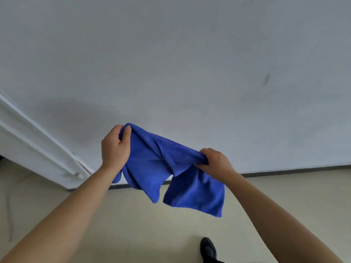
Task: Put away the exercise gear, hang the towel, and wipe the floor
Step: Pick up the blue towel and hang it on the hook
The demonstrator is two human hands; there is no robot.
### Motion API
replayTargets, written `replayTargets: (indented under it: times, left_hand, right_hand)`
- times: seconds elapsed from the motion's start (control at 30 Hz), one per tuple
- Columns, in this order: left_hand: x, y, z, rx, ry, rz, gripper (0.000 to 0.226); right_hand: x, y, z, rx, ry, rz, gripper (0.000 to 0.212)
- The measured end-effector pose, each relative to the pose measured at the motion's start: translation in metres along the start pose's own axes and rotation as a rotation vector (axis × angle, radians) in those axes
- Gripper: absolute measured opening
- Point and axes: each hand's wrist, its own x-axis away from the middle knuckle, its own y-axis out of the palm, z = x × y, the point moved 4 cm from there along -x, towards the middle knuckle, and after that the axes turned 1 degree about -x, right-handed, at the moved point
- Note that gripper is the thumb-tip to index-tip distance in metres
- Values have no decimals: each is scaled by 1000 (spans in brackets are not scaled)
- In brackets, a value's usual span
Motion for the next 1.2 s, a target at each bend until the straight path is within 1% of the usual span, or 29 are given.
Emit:
replayTargets:
  times: [0.07,0.13,0.3,0.4,0.43,0.5,0.57,0.6,0.67,0.7,0.73,0.8,0.83,0.9,0.93,1.0,1.07,1.13,1.2]
  left_hand:
    - [-3,-5,18,63,38,-37,29]
    - [2,0,26,111,58,-100,27]
    - [23,51,71,229,40,-282,27]
    - [48,89,115,310,17,-430,14]
    - [60,102,133,304,47,-486,13]
    - [89,131,173,264,171,-597,24]
    - [124,163,217,217,342,-671,34]
    - [146,180,241,211,444,-713,35]
    - [200,215,291,235,626,-856,28]
    - [231,231,317,250,681,-947,21]
    - [263,247,342,273,707,-1044,21]
    - [322,279,389,310,702,-1210,35]
    - [348,296,413,328,700,-1264,32]
    - [387,331,458,372,709,-1281,12]
    - [399,346,479,405,693,-1268,16]
    - [416,376,519,492,606,-1231,25]
    - [424,406,554,527,554,-1193,29]
    - [430,440,584,498,586,-1164,30]
    - [436,478,615,437,660,-1138,27]
  right_hand:
    - [26,-32,5,-142,128,87,25]
    - [57,-55,10,-266,206,145,22]
    - [142,-116,24,-419,298,337,18]
    - [196,-159,39,-537,342,415,6]
    - [214,-172,46,-576,356,430,6]
    - [250,-199,64,-646,363,480,12]
    - [284,-225,89,-698,377,547,17]
    - [300,-237,102,-705,392,578,20]
    - [332,-261,134,-690,426,620,20]
    - [348,-273,150,-680,434,636,19]
    - [365,-286,168,-670,441,648,18]
    - [398,-312,208,-637,467,659,19]
    - [415,-325,233,-610,482,663,20]
    - [450,-348,285,-543,515,676,26]
    - [470,-359,311,-485,542,684,31]
    - [510,-382,363,-385,602,696,42]
    - [543,-400,408,-373,675,690,62]
    - [561,-413,450,-387,738,647,73]
    - [563,-425,494,-344,771,596,72]
